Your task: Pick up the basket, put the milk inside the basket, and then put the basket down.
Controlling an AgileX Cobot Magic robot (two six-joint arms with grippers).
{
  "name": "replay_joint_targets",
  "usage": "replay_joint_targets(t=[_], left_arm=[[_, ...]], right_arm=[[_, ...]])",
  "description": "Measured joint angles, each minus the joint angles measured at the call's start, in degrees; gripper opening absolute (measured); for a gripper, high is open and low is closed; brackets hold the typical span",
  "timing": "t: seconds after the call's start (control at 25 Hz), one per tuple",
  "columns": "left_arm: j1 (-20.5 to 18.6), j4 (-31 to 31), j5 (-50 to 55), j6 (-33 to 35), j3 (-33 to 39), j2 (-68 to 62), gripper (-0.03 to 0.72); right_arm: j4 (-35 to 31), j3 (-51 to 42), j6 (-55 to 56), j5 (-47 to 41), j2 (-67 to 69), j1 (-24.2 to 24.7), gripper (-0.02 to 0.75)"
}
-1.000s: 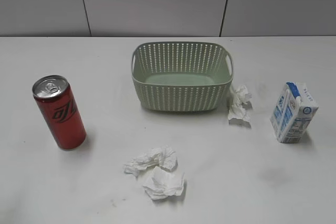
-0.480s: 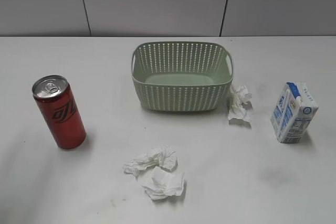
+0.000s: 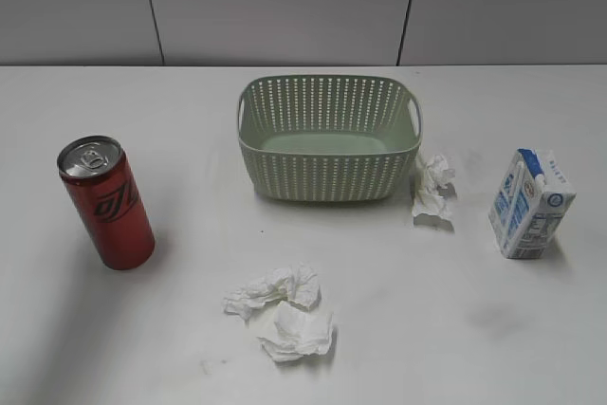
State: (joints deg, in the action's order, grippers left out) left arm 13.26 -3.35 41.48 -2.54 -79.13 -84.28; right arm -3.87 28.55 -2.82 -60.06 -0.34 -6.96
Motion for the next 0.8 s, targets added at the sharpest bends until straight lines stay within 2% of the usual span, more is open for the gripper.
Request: replay_joint_targets(t=[0.2,0.36,0.56,0.8], left_arm=[[5.5,-0.4,9.4,0.0,-10.8,-10.8,0.561],[9.6,-1.3,12.3,-2.1,-16.9,-18.3,0.561],[12.6,-5.0,13.1,-4.6,-21.1,-26.4,0.561],[15.3,-6.1,13.2,-6.8,-22.7,-35.2,0.561]], right_arm=[[0.0,0.0,0.0,0.0,0.0,0.0,0.572],[0.0,0.0,0.0,0.0,0.0,0.0,0.572],[0.0,0.0,0.0,0.0,0.0,0.0,0.572],[0.0,0.0,0.0,0.0,0.0,0.0,0.572]])
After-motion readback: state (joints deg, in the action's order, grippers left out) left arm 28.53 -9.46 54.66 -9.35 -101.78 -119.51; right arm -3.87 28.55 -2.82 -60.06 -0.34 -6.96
